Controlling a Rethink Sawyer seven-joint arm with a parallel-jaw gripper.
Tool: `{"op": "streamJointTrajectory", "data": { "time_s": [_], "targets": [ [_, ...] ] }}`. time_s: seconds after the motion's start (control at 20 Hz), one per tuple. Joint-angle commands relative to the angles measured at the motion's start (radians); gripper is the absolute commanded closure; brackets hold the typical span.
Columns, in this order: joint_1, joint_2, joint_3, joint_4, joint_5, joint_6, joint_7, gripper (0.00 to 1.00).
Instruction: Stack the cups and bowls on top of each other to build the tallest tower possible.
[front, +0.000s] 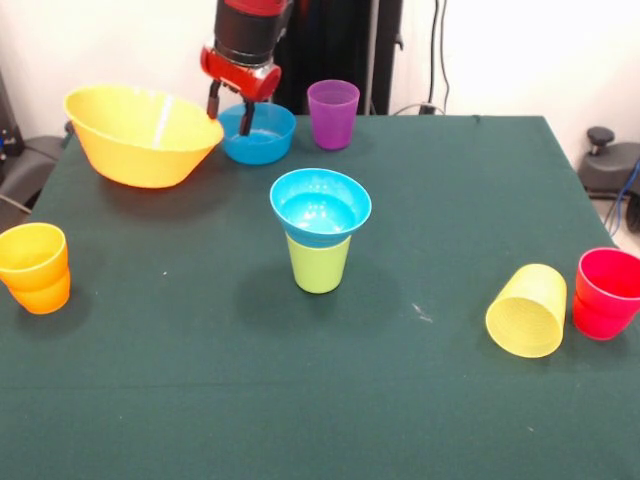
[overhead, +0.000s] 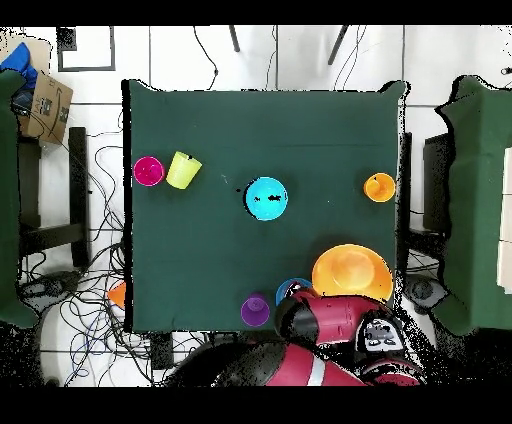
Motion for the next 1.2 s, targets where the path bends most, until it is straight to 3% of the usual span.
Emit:
{"op": "streamJointTrajectory", "data": {
  "time_s": [0.05, 0.65, 0.85, 1.2],
  "targets": [
    [-0.02, -0.009, 0.065, -0.029, -0.05, 0.089, -0.063, 0.0],
    [-0.051, -0.214, 0.137, 0.038, 0.003, 0.287, -0.143, 0.0],
    [-0.024, -0.243, 0.14, 0.036, 0.008, 0.32, -0.123, 0.0],
    [-0.002, -0.225, 0.157, 0.012, 0.006, 0.314, -0.069, 0.0]
  ]
}}
